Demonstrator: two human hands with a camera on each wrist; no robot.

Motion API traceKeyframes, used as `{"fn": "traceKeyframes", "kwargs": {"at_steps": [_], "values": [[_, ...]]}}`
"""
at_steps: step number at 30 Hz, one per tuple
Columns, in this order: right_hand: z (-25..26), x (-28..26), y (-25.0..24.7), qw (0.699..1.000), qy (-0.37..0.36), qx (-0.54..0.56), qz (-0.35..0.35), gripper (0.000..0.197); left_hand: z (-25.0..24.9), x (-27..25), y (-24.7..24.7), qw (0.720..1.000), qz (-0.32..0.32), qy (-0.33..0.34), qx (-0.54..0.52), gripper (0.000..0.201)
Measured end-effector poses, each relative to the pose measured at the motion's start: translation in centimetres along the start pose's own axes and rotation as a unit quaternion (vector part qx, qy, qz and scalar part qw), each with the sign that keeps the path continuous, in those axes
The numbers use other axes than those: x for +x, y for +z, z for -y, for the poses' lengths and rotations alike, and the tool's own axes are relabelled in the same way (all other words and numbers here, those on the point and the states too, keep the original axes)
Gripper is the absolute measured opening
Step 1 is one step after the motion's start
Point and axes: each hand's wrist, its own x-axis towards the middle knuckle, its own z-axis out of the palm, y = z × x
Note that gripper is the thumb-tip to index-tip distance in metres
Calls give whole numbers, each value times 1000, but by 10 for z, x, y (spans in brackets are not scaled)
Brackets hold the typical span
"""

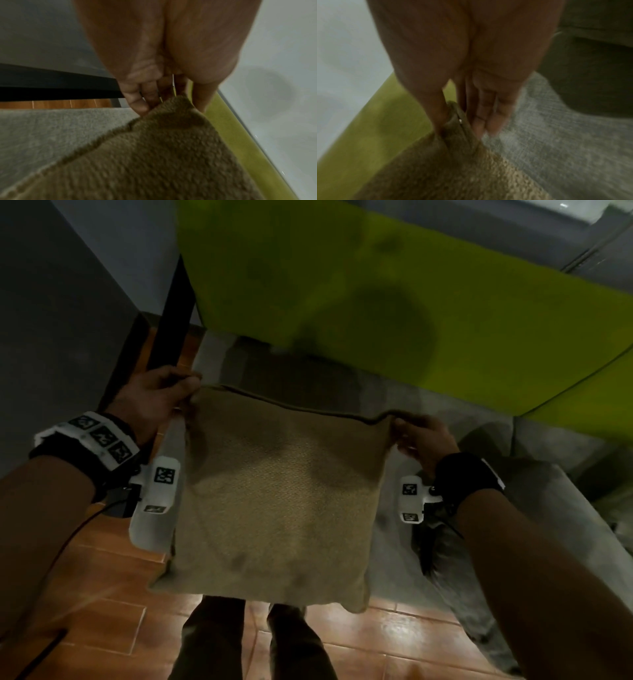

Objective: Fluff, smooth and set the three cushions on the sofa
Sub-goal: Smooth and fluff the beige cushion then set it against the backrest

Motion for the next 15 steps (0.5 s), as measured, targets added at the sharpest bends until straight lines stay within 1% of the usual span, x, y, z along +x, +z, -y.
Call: {"fn": "traceKeyframes", "kwargs": {"at_steps": [1,2,3,5,8,9,10,12,14,15], "values": [[-2,-2,0,999,15,-3,28,37,-1,-1,-3,1000,27,-8,-7,21],[-2,-3,-1,999,9,-23,43,36,-2,-2,-5,999,43,-11,-1,26],[-1,-3,-2,998,-6,-50,48,35,-2,-3,-9,999,42,-7,15,25],[1,-2,-8,995,-32,-84,54,33,-5,-4,-17,999,26,-5,43,17],[7,-3,-22,993,-46,-97,42,32,-6,1,-24,999,-8,-26,39,27],[10,-5,-25,989,-60,-131,35,36,-6,3,-25,998,-25,-26,43,23],[12,-6,-26,978,-80,-189,23,40,-8,5,-23,998,-40,-23,42,15],[14,-10,-21,939,-127,-319,-16,44,-9,9,-19,996,-74,-11,44,18],[15,-17,-10,913,-150,-378,-42,42,-15,8,-10,984,-108,29,138,17],[14,-21,-5,900,-157,-403,-46,43,-19,8,-6,968,-139,55,203,22]]}}
